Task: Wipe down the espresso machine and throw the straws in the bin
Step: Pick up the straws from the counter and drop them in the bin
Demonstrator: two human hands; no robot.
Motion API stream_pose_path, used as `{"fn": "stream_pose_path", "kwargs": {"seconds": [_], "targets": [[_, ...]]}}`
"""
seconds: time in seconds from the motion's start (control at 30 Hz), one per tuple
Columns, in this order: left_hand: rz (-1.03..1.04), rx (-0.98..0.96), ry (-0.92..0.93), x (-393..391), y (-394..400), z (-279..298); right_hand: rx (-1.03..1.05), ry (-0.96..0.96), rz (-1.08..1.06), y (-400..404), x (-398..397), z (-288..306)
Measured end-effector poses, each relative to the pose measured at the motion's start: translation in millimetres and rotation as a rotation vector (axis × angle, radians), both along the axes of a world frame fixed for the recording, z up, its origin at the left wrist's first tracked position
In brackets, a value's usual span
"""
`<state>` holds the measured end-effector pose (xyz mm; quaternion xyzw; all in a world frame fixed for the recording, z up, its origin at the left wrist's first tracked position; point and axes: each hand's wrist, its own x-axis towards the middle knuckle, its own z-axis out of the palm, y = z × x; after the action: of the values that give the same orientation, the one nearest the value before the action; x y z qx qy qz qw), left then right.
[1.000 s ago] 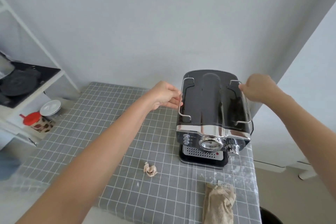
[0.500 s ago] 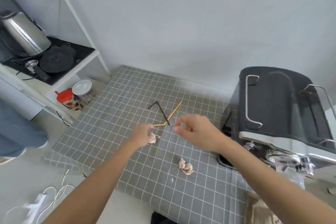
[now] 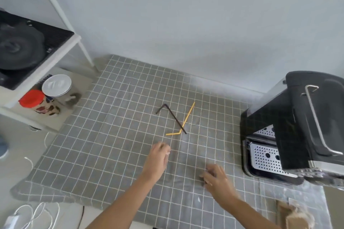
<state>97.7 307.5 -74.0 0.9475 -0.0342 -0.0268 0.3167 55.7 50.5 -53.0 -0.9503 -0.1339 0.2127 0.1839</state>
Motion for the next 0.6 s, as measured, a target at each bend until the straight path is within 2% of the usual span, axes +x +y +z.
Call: {"fn": "stream_pose_path", "kwargs": {"seconds": [0.07, 0.17, 0.23, 0.33, 0.47, 0.6], "targets": [[0.146, -0.134, -0.008, 19, 2, 9, 0.055, 0.006, -0.075, -2, 1, -2], [0.281, -0.216, 0.002, 68, -2, 30, 0.159, -0.059, -0.313, 4, 17, 7], [0.367, -0.228, 0.161, 106, -9, 40, 0.214, -0.059, -0.481, 14, 37, 20], [0.379, -0.109, 0.375, 144, -20, 37, 0.269, -0.039, -0.649, 29, 73, 34], [0.368, -0.053, 0.528, 152, -29, 36, 0.298, 0.043, -0.713, 52, 119, 35], [0.348, -0.044, 0.531, 139, -22, 39, 0.297, 0.093, -0.717, 81, 157, 34]]}}
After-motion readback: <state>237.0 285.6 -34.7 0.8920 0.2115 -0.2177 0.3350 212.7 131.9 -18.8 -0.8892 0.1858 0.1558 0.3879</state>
